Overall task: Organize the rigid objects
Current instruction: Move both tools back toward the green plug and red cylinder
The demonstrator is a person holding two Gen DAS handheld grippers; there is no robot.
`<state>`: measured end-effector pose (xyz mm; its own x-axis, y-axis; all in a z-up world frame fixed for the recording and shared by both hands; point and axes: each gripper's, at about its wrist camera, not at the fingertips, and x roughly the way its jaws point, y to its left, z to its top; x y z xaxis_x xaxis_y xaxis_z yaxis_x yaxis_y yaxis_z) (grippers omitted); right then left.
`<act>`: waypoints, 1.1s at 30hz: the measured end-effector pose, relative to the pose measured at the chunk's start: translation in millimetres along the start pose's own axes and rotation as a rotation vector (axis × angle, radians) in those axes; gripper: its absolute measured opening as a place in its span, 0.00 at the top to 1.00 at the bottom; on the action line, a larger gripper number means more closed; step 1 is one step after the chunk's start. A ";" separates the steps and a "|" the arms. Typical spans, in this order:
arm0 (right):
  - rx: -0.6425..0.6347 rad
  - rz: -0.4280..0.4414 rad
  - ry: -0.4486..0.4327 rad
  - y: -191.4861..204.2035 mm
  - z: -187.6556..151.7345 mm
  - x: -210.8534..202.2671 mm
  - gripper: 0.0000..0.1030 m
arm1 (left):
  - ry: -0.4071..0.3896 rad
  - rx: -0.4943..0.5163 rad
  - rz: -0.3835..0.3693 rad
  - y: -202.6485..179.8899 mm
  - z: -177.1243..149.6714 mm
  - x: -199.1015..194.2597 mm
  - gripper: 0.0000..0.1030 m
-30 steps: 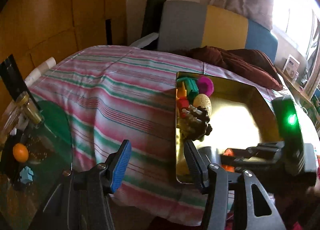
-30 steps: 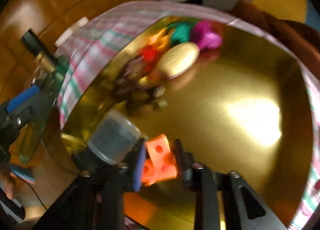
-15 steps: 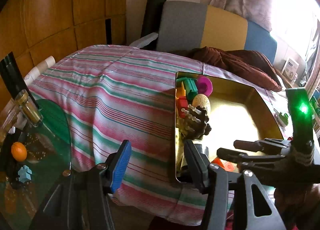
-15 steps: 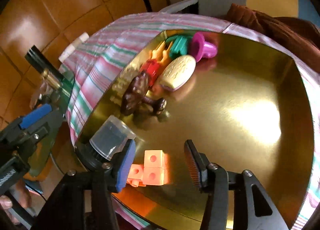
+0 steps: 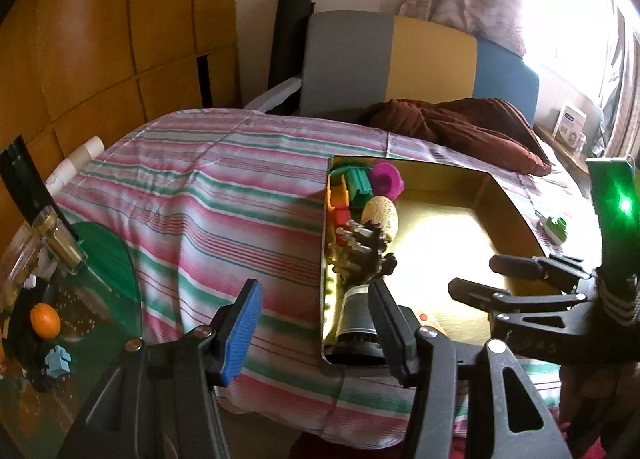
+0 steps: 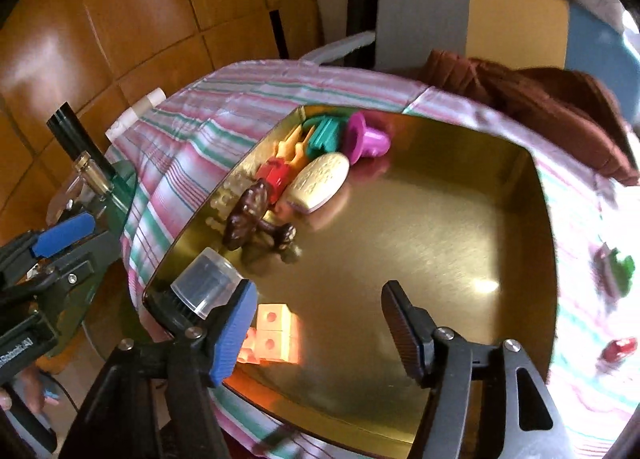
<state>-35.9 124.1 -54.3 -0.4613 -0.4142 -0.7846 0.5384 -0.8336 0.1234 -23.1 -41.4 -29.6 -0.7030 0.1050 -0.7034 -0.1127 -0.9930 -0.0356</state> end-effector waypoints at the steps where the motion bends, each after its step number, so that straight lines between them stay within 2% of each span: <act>1: -0.006 -0.010 -0.011 -1.9 0.3 -4.6 0.36 | -0.002 0.005 -0.004 -2.5 0.4 -1.0 0.46; 9: -0.008 -0.062 -0.070 -23.3 0.9 -32.6 0.32 | -0.007 0.057 -0.032 -24.1 4.2 -6.0 0.46; 15: 0.032 -0.102 -0.085 -55.3 -5.0 -48.4 0.31 | -0.007 0.100 -0.047 -41.6 5.8 -7.9 0.46; 17: 0.055 -0.119 -0.085 -69.7 -7.8 -53.9 0.28 | -0.008 0.114 -0.054 -47.5 6.0 -8.3 0.46; 24: 0.148 -0.205 -0.093 -126.4 -19.9 -76.3 0.26 | -0.004 0.166 -0.083 -70.1 7.0 -8.9 0.46; 33: 0.271 -0.328 -0.080 -210.3 -31.2 -103.6 0.18 | -0.004 0.218 -0.132 -97.4 8.3 -10.0 0.46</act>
<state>-79.4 353.7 -17.9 -0.6364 -0.1297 -0.7604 0.1549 -0.9872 0.0387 -10.9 54.7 -13.2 -0.6750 0.2337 -0.6998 -0.3522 -0.9355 0.0272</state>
